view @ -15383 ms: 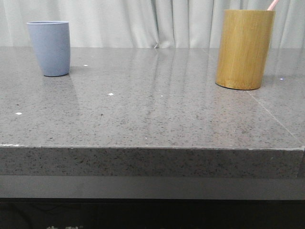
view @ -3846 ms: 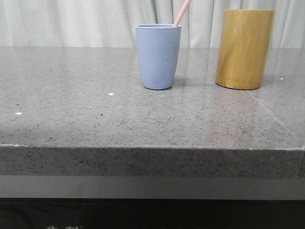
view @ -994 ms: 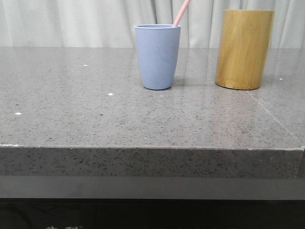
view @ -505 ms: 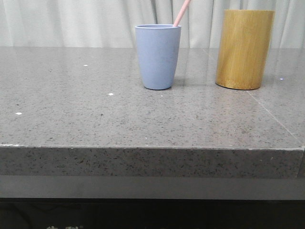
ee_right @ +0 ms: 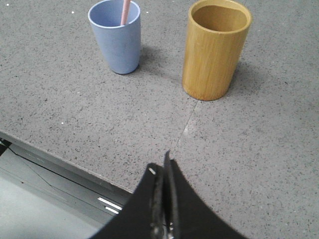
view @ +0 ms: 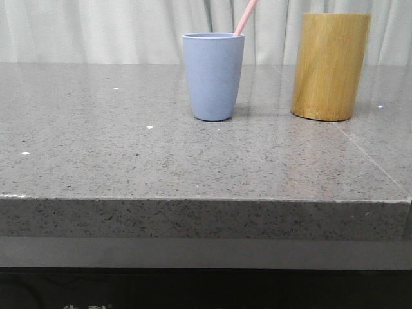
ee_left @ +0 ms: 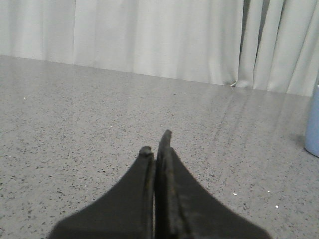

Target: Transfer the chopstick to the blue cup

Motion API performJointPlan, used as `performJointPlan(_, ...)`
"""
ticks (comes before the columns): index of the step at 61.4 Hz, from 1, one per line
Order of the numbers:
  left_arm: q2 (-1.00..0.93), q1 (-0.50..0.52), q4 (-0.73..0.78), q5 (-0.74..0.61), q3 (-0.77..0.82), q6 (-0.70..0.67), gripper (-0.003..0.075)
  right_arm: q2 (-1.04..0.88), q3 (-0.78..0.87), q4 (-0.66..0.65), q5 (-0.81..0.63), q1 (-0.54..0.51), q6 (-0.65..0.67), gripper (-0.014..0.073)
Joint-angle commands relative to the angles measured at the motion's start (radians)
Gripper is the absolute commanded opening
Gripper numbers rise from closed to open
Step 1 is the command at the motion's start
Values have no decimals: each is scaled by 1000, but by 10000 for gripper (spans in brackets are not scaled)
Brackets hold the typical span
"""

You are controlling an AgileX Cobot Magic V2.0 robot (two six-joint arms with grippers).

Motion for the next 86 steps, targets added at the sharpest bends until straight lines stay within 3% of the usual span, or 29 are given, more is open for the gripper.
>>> performJointPlan(1,-25,-8,-1,-78,12,-8,-19,2,-21,-11,-76,-3,-2,-67)
performJointPlan(10,-25,-8,-1,-78,12,-8,-19,2,-21,-14,-76,-3,-3,-67)
performJointPlan(18,-25,-8,-1,-78,12,-8,-19,-47,43,-104,-152,-44,-8,-67)
performJointPlan(34,-25,-8,-1,-78,12,-8,-19,-364,511,-58,-663,-272,-9,-67)
performJointPlan(42,-25,-8,-1,-78,12,-8,-19,-485,711,-7,-820,-337,-9,-67)
performJointPlan(61,-25,-8,-1,-78,12,-8,-19,-600,914,44,-930,-391,-9,-67)
performJointPlan(86,-24,-8,-1,-78,12,-8,-19,-610,913,49,-909,-391,-9,-67)
